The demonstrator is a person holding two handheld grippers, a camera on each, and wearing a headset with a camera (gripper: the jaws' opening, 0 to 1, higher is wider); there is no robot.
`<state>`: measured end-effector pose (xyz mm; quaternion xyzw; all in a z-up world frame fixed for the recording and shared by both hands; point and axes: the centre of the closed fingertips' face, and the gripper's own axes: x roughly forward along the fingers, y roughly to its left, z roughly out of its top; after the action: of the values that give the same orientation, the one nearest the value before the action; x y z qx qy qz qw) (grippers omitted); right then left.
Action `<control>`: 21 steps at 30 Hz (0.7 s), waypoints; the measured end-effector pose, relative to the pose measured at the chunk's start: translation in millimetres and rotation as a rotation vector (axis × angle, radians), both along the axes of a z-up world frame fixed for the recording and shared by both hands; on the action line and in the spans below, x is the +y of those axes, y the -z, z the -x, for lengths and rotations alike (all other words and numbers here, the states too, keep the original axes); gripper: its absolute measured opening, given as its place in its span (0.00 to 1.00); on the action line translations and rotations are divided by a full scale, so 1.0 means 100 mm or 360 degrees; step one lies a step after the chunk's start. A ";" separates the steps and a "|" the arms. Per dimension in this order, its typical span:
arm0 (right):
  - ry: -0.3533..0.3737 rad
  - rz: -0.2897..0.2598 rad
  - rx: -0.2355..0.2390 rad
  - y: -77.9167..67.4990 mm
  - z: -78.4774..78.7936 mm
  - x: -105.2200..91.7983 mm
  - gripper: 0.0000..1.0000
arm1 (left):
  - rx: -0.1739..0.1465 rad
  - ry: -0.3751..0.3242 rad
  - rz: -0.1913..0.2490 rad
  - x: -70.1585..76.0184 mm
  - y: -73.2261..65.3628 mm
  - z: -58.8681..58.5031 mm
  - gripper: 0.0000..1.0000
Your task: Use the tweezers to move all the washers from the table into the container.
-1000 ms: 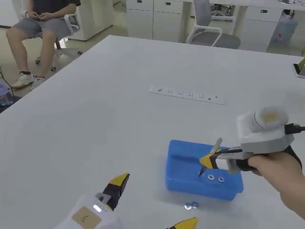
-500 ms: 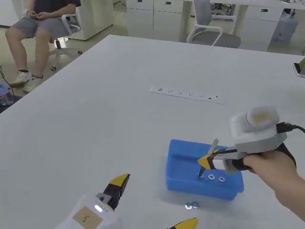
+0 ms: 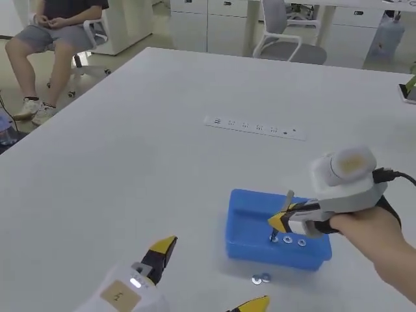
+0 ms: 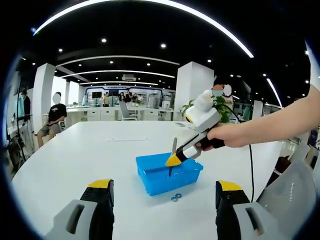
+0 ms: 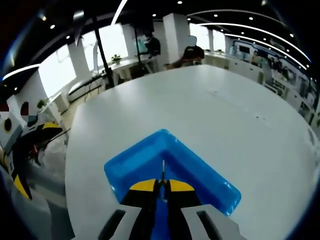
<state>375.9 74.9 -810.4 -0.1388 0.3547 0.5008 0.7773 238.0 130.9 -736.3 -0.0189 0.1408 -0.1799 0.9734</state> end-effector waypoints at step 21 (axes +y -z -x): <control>-0.0031 -0.0280 -0.0121 -0.59 0.56 -0.04 0.04 | 0.0010 0.0011 -0.0017 -0.01 0.02 0.01 0.85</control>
<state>319.6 71.3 -751.8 -0.0924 0.2784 0.5317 0.7945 237.2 129.8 -738.4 -0.0138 0.1449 -0.1825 0.9724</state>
